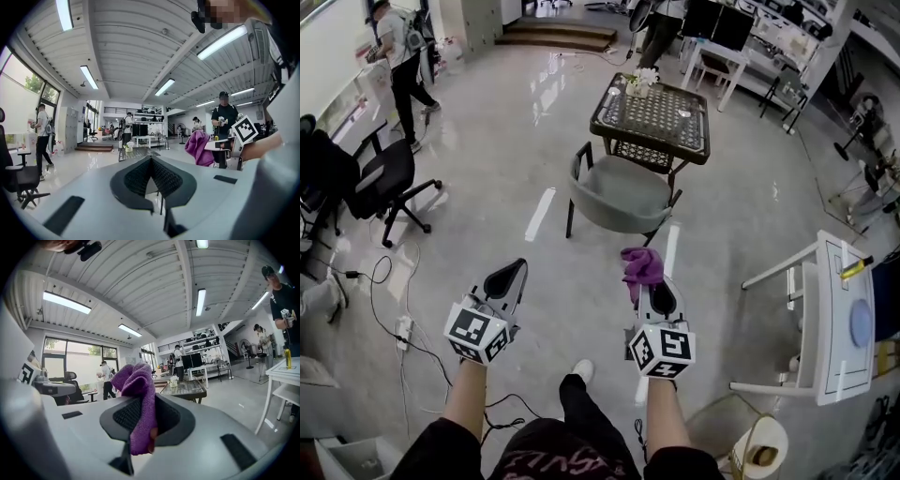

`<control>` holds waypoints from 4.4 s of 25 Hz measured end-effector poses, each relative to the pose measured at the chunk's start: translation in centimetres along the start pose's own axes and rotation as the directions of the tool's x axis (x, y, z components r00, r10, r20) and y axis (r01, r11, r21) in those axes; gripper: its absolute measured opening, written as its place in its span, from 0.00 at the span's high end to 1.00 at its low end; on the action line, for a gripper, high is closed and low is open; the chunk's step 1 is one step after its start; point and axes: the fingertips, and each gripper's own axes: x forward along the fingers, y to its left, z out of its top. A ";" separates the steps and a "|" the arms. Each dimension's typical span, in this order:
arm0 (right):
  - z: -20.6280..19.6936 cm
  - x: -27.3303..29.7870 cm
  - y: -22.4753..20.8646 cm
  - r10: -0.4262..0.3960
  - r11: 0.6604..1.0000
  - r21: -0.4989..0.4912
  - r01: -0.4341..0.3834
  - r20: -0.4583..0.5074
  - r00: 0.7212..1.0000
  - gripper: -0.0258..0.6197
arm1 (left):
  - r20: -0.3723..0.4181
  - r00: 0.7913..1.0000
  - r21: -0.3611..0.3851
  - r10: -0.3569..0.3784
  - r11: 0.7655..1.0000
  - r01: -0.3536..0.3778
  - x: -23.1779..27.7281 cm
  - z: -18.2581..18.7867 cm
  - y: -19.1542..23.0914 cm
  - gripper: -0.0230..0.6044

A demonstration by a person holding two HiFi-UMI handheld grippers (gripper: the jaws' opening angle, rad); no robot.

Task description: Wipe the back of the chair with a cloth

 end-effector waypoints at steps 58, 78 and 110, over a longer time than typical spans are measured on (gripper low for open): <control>-24.5 39.2 4.2 -0.205 0.976 -0.071 0.204 -0.007 0.979 0.84 | -0.135 0.952 0.020 -0.274 0.960 0.279 25.7 -30.9 24.4 0.95; -23.7 29.5 -11.5 -0.363 0.932 0.001 0.363 -0.009 0.932 0.84 | -0.182 0.917 0.013 -0.355 0.932 0.363 29.8 -30.7 12.2 0.95; -31.7 42.2 2.4 -0.131 0.980 -0.158 0.124 -0.032 0.991 0.84 | -0.108 0.986 0.044 -0.128 0.990 0.133 27.5 -36.5 27.7 0.95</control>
